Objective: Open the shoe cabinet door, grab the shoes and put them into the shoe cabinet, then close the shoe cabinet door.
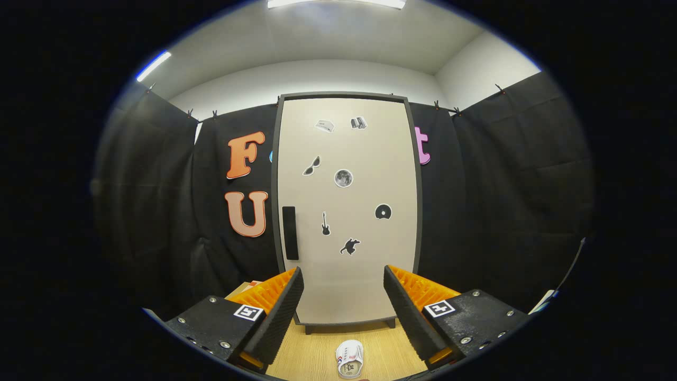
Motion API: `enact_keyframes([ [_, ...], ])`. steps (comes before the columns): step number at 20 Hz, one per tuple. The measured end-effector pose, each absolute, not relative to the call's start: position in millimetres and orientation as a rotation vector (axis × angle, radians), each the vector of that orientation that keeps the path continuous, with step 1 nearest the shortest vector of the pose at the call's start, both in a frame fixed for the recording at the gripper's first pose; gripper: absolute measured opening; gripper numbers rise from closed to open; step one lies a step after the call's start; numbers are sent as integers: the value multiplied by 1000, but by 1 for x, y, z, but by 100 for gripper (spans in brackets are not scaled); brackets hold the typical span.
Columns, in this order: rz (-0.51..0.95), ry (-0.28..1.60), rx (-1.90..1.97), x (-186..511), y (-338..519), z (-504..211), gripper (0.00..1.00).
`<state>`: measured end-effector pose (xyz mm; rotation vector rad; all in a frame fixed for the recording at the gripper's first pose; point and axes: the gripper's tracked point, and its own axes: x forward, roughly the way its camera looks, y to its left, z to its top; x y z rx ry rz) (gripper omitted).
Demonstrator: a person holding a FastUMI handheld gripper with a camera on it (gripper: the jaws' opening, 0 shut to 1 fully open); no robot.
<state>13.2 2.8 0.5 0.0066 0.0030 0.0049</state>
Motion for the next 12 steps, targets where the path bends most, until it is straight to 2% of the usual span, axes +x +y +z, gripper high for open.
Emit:
enact_keyframes([
  [12, 63, 24, 35, 34, 28, -7, 95],
])
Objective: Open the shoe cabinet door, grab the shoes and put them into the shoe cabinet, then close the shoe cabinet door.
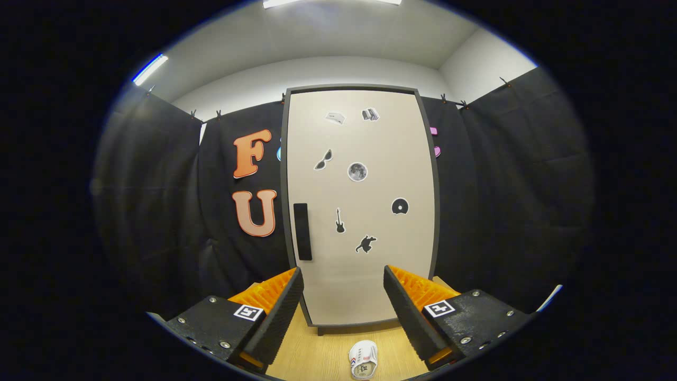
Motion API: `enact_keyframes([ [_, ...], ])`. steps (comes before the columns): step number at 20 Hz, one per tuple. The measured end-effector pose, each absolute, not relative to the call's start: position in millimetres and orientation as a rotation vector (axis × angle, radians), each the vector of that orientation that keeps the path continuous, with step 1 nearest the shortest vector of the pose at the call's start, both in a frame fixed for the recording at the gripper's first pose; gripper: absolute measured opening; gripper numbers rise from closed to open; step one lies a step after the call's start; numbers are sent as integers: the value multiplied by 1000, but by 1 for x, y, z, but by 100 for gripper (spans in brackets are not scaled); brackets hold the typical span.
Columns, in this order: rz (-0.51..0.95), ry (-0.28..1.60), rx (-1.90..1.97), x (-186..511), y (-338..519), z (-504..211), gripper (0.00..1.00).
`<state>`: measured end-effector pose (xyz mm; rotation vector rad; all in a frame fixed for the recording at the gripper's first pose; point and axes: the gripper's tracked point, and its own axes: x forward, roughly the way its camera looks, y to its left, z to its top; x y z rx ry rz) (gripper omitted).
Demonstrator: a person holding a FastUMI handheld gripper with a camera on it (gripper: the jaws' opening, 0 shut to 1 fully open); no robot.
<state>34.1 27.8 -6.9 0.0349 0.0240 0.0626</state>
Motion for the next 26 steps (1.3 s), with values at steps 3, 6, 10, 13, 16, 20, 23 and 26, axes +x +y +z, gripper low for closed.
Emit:
enact_keyframes([
  [3, 93, 34, 28, 58, 50, -11, 95],
  [6, 122, 41, 22, 86, 73, -15, 95],
  [10, 135, 46, 12, 129, 95, -18, 95],
  [13, 137, 58, 5, 162, 106, -22, 95],
  [16, 139, 76, -3, 188, 116, -28, 95],
  [20, 130, 82, -11, 217, 123, -31, 95],
  [23, 120, 82, -2, 234, 126, -30, 95],
  [26, 99, 66, -3, 247, 127, -25, 95],
])
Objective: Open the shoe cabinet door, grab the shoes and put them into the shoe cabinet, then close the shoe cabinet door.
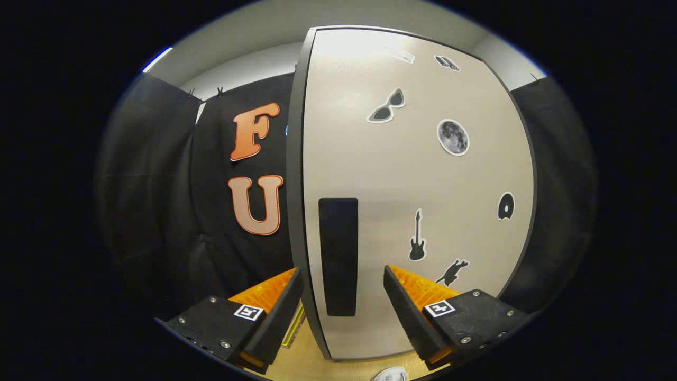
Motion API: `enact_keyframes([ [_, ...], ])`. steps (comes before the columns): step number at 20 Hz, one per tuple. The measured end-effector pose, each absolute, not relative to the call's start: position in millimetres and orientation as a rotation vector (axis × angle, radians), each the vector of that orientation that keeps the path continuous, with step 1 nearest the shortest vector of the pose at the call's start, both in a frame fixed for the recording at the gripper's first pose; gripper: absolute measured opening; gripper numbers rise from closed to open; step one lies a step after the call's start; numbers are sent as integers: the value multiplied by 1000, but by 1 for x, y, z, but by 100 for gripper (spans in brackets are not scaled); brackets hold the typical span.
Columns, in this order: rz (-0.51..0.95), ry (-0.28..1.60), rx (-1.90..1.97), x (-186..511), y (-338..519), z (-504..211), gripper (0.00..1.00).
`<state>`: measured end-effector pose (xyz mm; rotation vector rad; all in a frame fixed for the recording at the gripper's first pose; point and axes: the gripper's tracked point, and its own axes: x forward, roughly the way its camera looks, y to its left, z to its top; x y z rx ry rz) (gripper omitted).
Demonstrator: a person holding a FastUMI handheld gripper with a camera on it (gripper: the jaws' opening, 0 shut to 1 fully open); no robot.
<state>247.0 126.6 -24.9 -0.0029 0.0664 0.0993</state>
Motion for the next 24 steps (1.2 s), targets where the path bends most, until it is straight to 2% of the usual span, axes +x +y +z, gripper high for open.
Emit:
enact_keyframes([
  [1, 95, 65, 0, 251, 127, -24, 95],
  [3, 88, 78, -6, 253, 128, -25, 89],
  [5, 71, 65, -13, 256, 127, -22, 76],
  [6, 62, 64, -17, 255, 126, -21, 61],
  [7, 71, 66, -12, 253, 128, -21, 53],
  [8, 70, 69, 0, 253, 129, -22, 39],
  [14, 77, 83, -12, 237, 124, -21, 34],
  [24, 85, 78, 18, 175, 94, -17, 33],
])
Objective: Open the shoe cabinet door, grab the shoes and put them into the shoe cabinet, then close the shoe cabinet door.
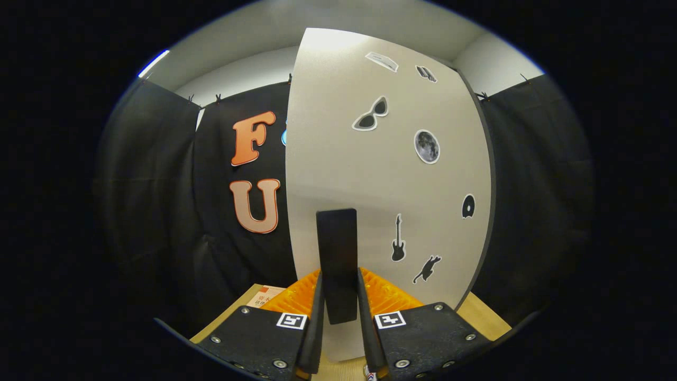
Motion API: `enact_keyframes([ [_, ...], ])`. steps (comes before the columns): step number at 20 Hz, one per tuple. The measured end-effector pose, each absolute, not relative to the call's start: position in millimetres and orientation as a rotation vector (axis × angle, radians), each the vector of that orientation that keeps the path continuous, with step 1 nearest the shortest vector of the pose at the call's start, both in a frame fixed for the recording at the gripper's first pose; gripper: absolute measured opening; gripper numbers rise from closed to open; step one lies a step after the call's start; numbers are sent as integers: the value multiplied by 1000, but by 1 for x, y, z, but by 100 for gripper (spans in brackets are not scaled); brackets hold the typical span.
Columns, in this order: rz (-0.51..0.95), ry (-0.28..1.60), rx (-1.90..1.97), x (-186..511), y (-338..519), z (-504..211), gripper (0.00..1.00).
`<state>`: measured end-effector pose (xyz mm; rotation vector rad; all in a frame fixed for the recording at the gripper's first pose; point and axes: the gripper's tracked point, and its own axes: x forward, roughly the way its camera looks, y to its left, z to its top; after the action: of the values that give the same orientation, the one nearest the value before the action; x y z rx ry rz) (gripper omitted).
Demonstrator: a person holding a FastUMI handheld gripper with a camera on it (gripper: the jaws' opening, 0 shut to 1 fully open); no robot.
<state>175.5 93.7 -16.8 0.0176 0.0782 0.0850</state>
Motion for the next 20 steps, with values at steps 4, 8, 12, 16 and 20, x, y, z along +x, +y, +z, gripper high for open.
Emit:
enact_keyframes([
  [4, 84, 75, 22, 158, 77, -18, 33],
  [8, 85, 79, 18, 145, 66, -17, 32],
  [12, 72, 80, 14, 128, 48, -17, 32],
  [16, 54, 79, 19, 114, 29, -15, 32],
  [20, 11, 78, 11, 95, 0, -13, 32],
])
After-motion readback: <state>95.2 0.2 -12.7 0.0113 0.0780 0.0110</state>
